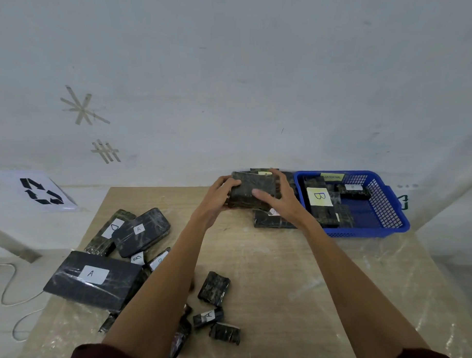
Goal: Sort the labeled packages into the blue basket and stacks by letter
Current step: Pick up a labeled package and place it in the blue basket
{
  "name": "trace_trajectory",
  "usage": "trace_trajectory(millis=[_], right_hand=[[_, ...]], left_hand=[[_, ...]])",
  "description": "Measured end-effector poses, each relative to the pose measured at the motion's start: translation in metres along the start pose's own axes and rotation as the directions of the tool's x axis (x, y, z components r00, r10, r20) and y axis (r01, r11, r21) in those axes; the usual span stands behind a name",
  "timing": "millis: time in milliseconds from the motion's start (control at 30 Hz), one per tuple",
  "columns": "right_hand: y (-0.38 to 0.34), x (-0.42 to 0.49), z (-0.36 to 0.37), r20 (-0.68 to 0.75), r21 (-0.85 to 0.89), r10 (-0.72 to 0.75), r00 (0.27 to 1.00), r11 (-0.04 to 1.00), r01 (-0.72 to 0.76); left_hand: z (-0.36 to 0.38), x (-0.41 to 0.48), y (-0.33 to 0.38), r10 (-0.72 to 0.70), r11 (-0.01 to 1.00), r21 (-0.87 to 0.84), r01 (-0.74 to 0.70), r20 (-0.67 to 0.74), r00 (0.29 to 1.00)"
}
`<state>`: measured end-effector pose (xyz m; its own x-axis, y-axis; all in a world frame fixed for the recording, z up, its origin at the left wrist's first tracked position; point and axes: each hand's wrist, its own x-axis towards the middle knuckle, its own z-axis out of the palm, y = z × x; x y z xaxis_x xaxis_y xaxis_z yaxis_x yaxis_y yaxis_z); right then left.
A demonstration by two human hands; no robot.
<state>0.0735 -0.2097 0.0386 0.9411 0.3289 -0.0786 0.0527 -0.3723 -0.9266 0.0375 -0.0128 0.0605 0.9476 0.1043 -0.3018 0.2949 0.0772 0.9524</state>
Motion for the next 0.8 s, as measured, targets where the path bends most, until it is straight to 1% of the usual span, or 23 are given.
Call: trace_trajectory(millis=[33,100,167,233,267,367,433,467,500,533,600,633,700,800], right_hand=[[-0.004,-0.002,0.0,0.039,0.083,0.052,0.998,0.995,-0.055],[-0.009,-0.004,0.0,0.119,0.188,0.157,0.98,0.966,-0.178],[-0.016,-0.006,0.003,0.138,0.283,0.185,0.973,0.934,-0.218],[-0.021,-0.005,0.01,0.078,0.345,0.17,0.982,0.92,-0.187],[-0.022,-0.004,0.013,0.04,0.338,0.154,0.987,0.928,-0.159],[-0.025,-0.004,0.02,-0.053,0.224,0.037,0.998,0.974,-0.024],[-0.021,-0.003,0.022,-0.074,0.132,-0.055,0.996,0.989,0.065],[-0.02,-0.003,0.022,-0.067,0.118,-0.077,0.995,0.989,0.084],[-0.021,-0.005,0.022,-0.056,0.147,-0.078,0.995,0.985,0.086],[-0.023,-0.007,0.022,-0.047,0.217,-0.056,0.997,0.974,0.065],[-0.027,-0.011,0.021,-0.025,0.424,0.028,0.999,0.906,-0.015],[-0.029,-0.012,0.019,-0.016,0.499,0.056,0.998,0.865,-0.041],[-0.029,-0.012,0.018,-0.007,0.562,0.058,0.998,0.826,-0.044],[-0.032,-0.012,0.022,-0.004,0.598,0.041,0.999,0.801,-0.031]], left_hand=[[-0.001,-0.002,0.0,0.009,1.0,-0.023,-0.008,0.015,1.0],[-0.002,-0.004,0.001,0.025,0.999,-0.046,-0.023,0.041,0.999],[-0.001,-0.005,0.001,0.022,0.999,-0.048,-0.019,0.054,0.998],[0.002,-0.007,0.002,-0.011,0.999,-0.047,0.013,0.041,0.999],[0.004,-0.007,0.002,-0.037,0.998,-0.054,0.039,0.029,0.999],[0.008,-0.011,0.007,-0.096,0.994,-0.056,0.098,0.031,0.995],[0.011,-0.013,0.011,-0.114,0.991,-0.059,0.117,0.043,0.992],[0.012,-0.014,0.013,-0.121,0.99,-0.066,0.123,0.045,0.992],[0.013,-0.014,0.014,-0.122,0.989,-0.075,0.125,0.041,0.992],[0.014,-0.014,0.015,-0.12,0.989,-0.085,0.122,0.033,0.992],[0.011,-0.012,0.015,-0.126,0.986,-0.108,0.127,0.016,0.992],[0.01,-0.011,0.015,-0.133,0.984,-0.118,0.133,0.011,0.991],[0.009,-0.011,0.015,-0.137,0.983,-0.126,0.137,0.003,0.991],[0.015,-0.012,0.014,-0.109,0.981,-0.161,0.109,0.009,0.994]])
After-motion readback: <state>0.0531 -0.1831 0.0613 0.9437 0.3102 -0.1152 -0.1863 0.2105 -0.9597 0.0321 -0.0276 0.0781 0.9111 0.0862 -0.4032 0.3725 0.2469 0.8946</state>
